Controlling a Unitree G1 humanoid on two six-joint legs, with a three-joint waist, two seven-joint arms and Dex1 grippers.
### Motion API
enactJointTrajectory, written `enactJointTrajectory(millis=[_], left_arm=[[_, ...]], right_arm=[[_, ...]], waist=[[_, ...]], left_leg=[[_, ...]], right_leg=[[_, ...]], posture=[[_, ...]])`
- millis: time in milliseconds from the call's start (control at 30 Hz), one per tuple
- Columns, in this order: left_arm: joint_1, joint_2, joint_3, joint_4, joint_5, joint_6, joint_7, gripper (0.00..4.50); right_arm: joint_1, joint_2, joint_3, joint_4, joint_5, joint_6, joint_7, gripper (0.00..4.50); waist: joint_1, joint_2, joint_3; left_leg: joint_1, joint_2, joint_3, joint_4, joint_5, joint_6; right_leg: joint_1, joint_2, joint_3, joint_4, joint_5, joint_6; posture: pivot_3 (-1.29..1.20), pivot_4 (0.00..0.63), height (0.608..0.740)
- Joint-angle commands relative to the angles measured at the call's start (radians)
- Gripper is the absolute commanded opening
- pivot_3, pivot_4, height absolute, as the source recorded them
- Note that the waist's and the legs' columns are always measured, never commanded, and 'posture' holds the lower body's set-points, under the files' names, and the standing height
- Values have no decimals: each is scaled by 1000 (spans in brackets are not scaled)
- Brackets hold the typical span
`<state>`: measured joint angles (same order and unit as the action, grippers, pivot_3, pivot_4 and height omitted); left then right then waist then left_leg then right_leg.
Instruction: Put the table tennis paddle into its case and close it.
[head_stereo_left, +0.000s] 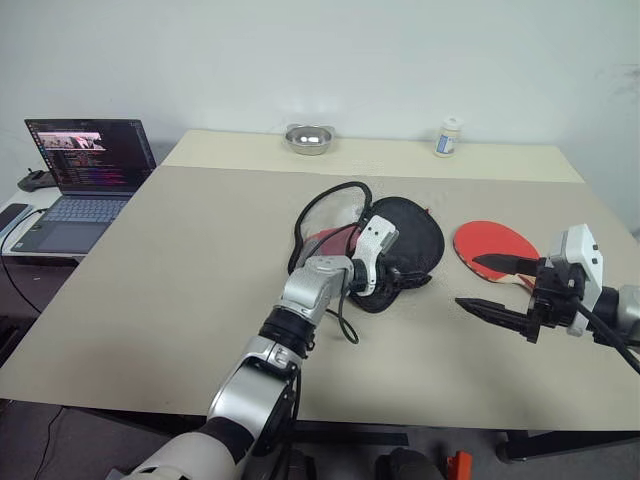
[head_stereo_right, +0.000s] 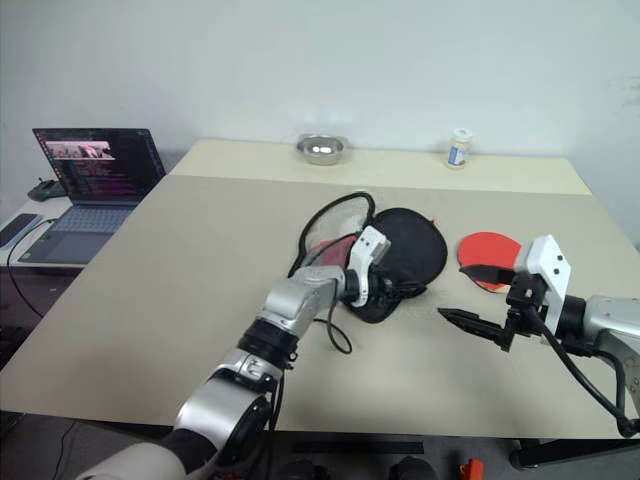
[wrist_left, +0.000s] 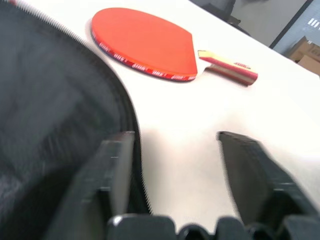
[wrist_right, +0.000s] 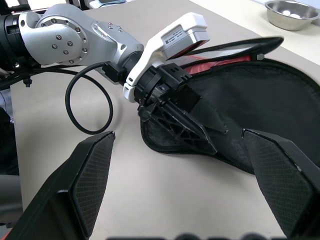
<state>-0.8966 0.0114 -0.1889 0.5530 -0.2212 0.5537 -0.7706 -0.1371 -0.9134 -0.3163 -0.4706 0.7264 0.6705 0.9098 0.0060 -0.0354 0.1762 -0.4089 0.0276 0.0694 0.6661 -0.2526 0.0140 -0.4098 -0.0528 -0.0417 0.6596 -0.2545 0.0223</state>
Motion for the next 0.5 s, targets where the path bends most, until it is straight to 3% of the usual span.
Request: enactJointTrajectory(millis=[33,167,333,500], left_arm=[[7,54,5,-150,-14,-17,-55,4468],[69,202,-19,-291,1,-36,-156,4468],[136,364,15,-454,-61,-17,-266,4468],[177,525,119,-508,-152,-65,-404,4468]], right_arm=[[-31,0,-54,-16,39,39,-57,4500],[-27,10,-49,-49,64,140,-159,4500],[-44,119,13,-69,79,214,-307,4500],[-139,323,160,5,7,295,-532,4500]], waist=[[-2,0,0],[-8,1,0],[-6,1,0],[-9,1,0]], left_leg=[[0,0,0,0,0,0],[1,2,0,-1,0,0],[3,2,-1,-2,2,-4],[2,2,0,0,3,-4]], right_leg=[[0,0,0,0,0,0],[0,0,0,1,1,-2],[0,-1,0,4,2,-6],[0,-1,0,4,2,-6]], posture=[[0,150,740],[0,150,740],[0,150,740],[0,150,740]])
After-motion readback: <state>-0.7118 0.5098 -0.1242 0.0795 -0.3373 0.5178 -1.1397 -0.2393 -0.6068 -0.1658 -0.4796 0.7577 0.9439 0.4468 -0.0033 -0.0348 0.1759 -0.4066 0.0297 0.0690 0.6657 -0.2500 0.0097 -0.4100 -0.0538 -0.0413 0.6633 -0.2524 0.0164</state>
